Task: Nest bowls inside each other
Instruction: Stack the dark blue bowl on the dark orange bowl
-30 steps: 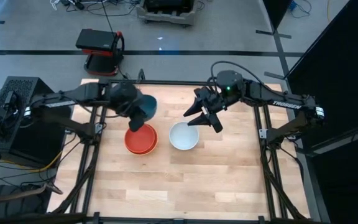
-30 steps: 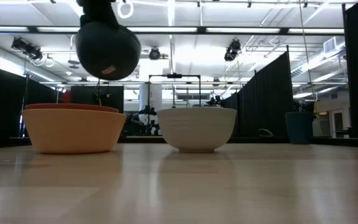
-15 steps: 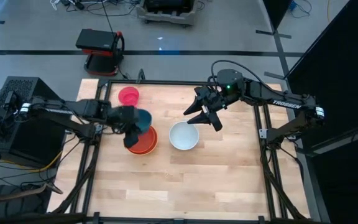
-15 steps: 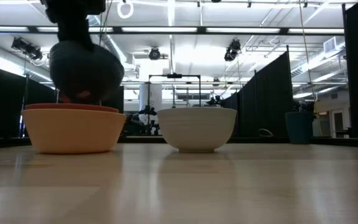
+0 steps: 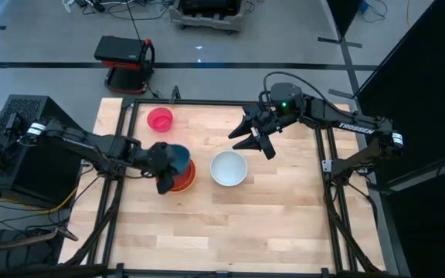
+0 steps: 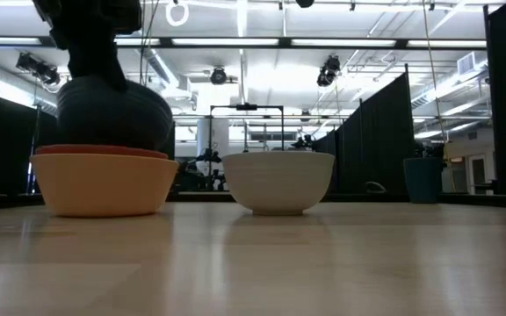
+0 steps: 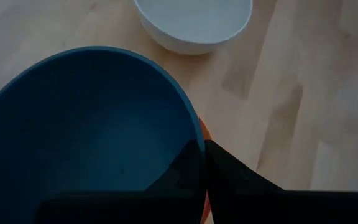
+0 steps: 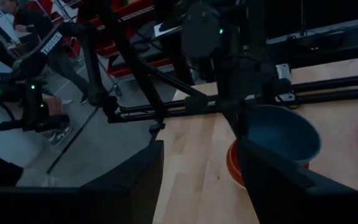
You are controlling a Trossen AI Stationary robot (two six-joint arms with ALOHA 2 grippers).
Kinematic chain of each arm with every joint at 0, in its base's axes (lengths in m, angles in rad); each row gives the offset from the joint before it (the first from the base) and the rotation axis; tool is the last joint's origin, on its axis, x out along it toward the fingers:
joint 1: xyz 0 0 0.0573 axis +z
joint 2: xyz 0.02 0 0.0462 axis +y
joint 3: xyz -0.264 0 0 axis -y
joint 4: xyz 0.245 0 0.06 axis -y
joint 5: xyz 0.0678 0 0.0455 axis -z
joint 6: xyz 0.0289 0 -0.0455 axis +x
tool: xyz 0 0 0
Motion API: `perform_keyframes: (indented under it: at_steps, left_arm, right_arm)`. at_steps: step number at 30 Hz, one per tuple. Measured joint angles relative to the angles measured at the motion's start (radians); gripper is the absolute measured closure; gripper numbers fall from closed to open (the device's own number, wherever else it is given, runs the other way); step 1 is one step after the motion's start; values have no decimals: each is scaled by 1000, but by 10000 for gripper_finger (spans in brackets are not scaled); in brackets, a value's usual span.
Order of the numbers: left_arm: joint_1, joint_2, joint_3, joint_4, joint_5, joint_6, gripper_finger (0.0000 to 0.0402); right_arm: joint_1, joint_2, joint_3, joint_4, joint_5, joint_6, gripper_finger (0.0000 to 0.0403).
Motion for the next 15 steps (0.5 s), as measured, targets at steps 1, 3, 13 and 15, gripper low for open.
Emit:
perform_keyframes:
  at_steps: [1,3,13,15]
  left_arm:
    - [-1,0,-9,10,0,-2,401]
    - [-3,0,-27,31,-1,-5,401]
    - [-14,0,-115,133,-6,-20,401]
    - [-16,1,-133,153,-7,-24,401]
  right_arm:
    - [-1,0,0,0,0,0,209]
    - [-2,0,0,0,0,0,209]
    - [-7,0,0,0,0,1,209]
    - [-8,0,0,0,0,1,209]
